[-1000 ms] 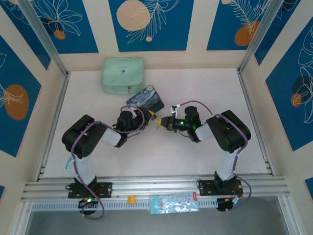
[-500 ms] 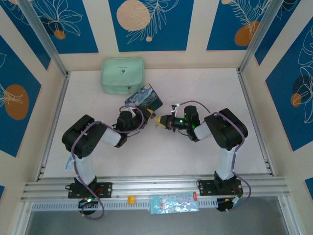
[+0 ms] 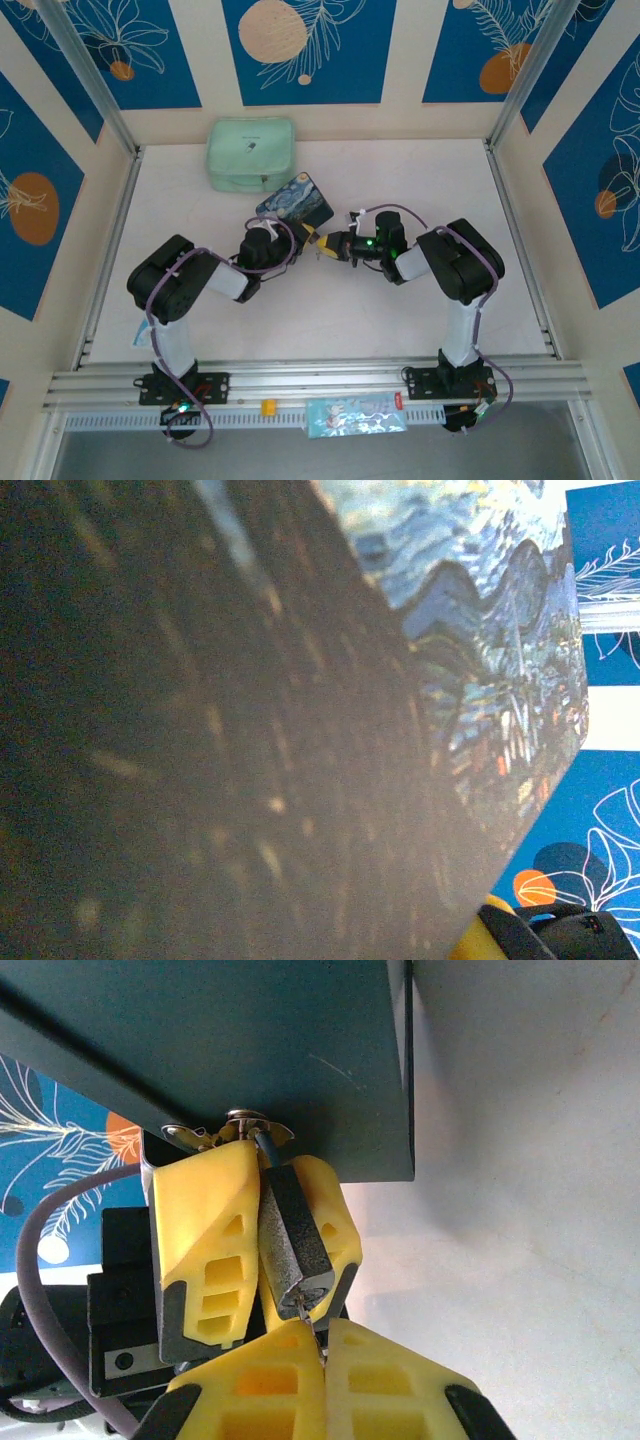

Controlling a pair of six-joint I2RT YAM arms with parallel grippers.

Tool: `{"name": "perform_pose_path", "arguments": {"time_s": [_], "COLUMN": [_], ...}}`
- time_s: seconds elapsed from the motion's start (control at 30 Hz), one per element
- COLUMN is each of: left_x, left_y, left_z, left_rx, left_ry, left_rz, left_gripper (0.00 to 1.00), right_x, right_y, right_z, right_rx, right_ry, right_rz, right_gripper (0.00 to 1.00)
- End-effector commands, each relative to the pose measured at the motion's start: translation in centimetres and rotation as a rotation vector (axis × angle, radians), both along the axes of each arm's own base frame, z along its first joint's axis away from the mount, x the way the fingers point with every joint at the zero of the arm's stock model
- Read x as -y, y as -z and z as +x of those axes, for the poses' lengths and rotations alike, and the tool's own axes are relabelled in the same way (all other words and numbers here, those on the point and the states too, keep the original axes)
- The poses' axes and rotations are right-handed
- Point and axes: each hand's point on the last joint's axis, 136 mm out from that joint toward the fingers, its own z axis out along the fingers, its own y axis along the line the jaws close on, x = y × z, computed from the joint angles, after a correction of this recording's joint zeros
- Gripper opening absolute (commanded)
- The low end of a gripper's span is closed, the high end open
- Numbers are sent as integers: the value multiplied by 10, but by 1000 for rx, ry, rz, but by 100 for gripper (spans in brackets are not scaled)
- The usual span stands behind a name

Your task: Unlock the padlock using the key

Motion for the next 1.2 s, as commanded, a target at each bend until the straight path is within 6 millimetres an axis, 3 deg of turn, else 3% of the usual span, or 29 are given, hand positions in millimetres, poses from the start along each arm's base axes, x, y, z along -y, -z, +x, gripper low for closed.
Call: {"name": "perform_pose_path", "arguments": {"time_s": [0.0, 0.27, 0.43, 0.63, 0.87, 1.17], "left_x": [32, 33, 36, 37, 38, 42], "left_y": [-54, -60, -65, -68, -72, -73], "left_z": [-21, -25, -35, -44, -42, -45], "left_rx": [137, 135, 126, 115, 127, 132], "left_ry": [153, 175, 202, 216, 190, 208], "left_rz": [-139, -139, -151, -154, -162, -170], "left_gripper": [0, 0, 0, 0, 0, 0], "right_x": [2, 16, 14, 15, 8, -2], "right_y": [13, 10, 9, 10, 4, 2], "right_z": [5, 27, 37, 41, 38, 42], "right_rx": [-98, -26, -9, 9, -4, -12], "right_ry": [92, 168, 197, 274, 388, 360], "right_rz": [-42, -71, -70, -82, -63, -42], "right_gripper": [0, 0, 0, 0, 0, 0]}}
